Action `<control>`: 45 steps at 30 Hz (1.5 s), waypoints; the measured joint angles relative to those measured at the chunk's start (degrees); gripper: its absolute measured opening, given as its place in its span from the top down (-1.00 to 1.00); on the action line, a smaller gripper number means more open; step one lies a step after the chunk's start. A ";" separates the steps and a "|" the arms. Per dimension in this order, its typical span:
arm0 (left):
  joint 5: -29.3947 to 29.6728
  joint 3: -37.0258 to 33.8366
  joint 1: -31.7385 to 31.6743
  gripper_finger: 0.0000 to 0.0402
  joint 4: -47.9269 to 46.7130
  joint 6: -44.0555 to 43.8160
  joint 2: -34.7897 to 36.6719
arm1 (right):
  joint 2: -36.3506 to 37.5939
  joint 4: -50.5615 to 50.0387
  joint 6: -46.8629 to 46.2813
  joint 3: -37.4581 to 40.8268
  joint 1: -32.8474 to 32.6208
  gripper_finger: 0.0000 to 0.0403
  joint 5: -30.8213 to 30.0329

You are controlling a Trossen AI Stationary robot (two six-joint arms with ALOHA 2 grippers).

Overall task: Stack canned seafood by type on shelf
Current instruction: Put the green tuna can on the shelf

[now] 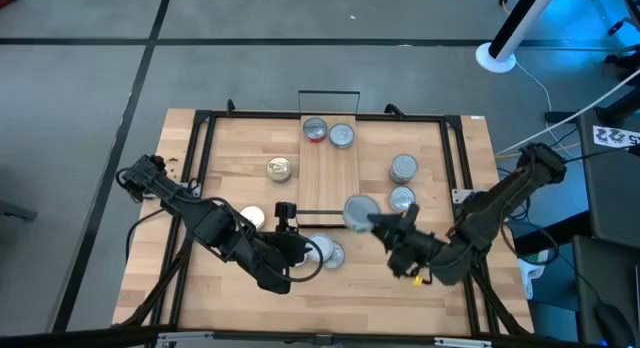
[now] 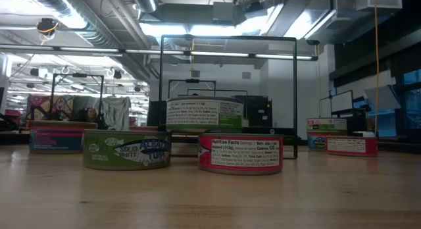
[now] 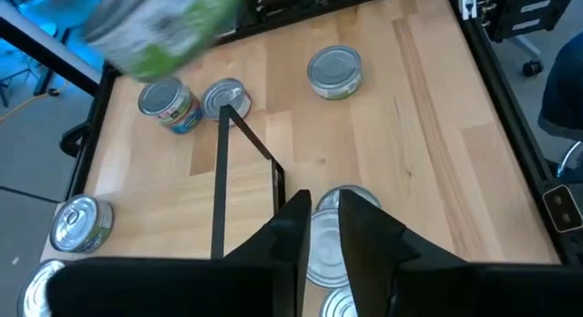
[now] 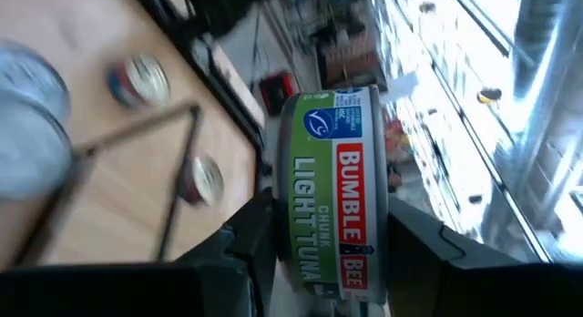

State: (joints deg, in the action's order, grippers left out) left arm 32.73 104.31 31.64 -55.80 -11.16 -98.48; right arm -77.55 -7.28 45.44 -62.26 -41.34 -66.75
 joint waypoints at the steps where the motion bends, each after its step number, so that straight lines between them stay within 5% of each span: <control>1: 0.00 0.00 -0.06 0.74 -0.53 -0.16 0.02 | 0.39 -2.41 -1.59 0.00 1.05 0.27 -0.16; 14: -0.02 -0.05 -0.20 0.86 -1.97 -0.70 0.04 | 0.47 -37.58 -26.06 0.29 16.30 0.30 4.08; 21: -0.02 -0.07 -0.19 0.88 -2.00 -0.75 0.04 | 0.49 -24.99 -23.50 9.16 22.95 0.30 17.74; 30: -0.02 -0.07 -0.20 0.87 -1.96 -0.79 0.04 | 0.47 -2.17 -7.73 20.25 24.60 0.29 24.64; 45: -0.04 -0.07 -0.20 0.87 -1.85 -1.12 0.04 | 0.45 13.76 -4.36 28.74 27.91 0.29 34.37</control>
State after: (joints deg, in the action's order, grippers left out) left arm 32.69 104.25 31.44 -57.65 -12.27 -98.43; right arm -77.10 6.49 41.08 -33.52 -13.43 -32.39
